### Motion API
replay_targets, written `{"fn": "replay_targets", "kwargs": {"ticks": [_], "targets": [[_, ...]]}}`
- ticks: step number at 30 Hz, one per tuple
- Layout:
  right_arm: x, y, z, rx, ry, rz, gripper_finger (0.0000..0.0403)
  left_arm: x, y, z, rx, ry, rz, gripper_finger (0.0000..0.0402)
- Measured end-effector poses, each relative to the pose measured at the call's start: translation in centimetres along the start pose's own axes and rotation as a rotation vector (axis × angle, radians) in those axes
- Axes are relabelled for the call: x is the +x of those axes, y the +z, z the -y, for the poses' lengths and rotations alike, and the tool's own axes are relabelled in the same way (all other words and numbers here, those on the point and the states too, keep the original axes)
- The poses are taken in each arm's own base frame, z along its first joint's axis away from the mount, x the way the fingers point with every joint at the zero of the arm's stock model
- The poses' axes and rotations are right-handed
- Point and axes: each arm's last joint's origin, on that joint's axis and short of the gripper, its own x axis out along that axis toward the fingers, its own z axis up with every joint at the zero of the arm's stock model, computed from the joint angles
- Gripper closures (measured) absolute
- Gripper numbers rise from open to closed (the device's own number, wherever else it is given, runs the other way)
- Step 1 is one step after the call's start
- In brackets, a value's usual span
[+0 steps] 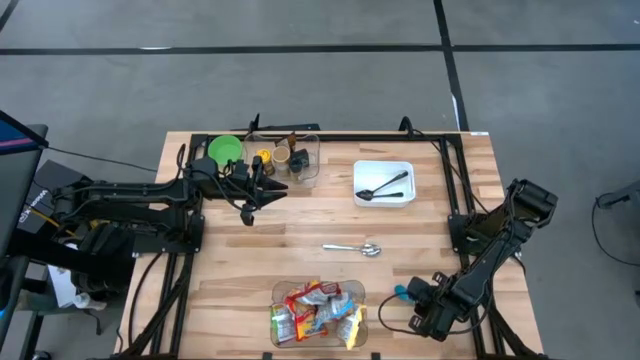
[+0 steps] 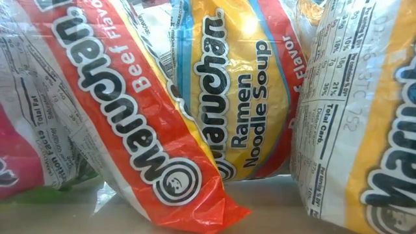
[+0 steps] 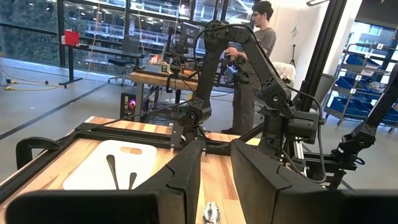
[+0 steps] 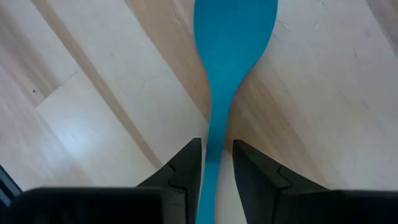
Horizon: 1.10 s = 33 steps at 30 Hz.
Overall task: Pick & Place Food Item
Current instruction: Put the blue baby spoon into the white bin
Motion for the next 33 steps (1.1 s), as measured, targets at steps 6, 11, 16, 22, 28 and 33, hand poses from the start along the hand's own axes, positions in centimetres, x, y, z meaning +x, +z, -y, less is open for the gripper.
{"fn": "replay_targets", "kwargs": {"ticks": [6, 11, 16, 22, 28, 33], "targets": [[0.01, 0.00, 0.00, -0.015, 0.001, 0.002, 0.0317, 0.00, 0.00, 0.00, 0.000, 0.000, 0.000, 0.0317], [0.01, 0.01, 0.09, -0.018, -0.008, 0.002, 0.0317, 0.00, 0.00, 0.00, 0.000, 0.000, 0.000, 0.0317], [0.01, 0.02, 0.08, -0.018, -0.008, 0.004, 0.0317, 0.00, 0.01, 0.00, 0.000, 0.000, 0.000, 0.0317], [0.01, 0.01, 0.27, -0.021, -0.026, 0.004, 0.0317, 0.00, 0.00, 0.00, 0.000, 0.000, 0.000, 0.0317], [-0.01, 0.01, 0.59, -0.025, -0.060, 0.004, 0.0317, 0.00, 0.00, 0.01, 0.000, 0.000, 0.000, 0.0317], [0.00, 0.01, 0.64, -0.025, -0.065, 0.004, 0.0317, 0.00, -0.01, 0.00, 0.000, 0.000, 0.000, 0.0317]]}}
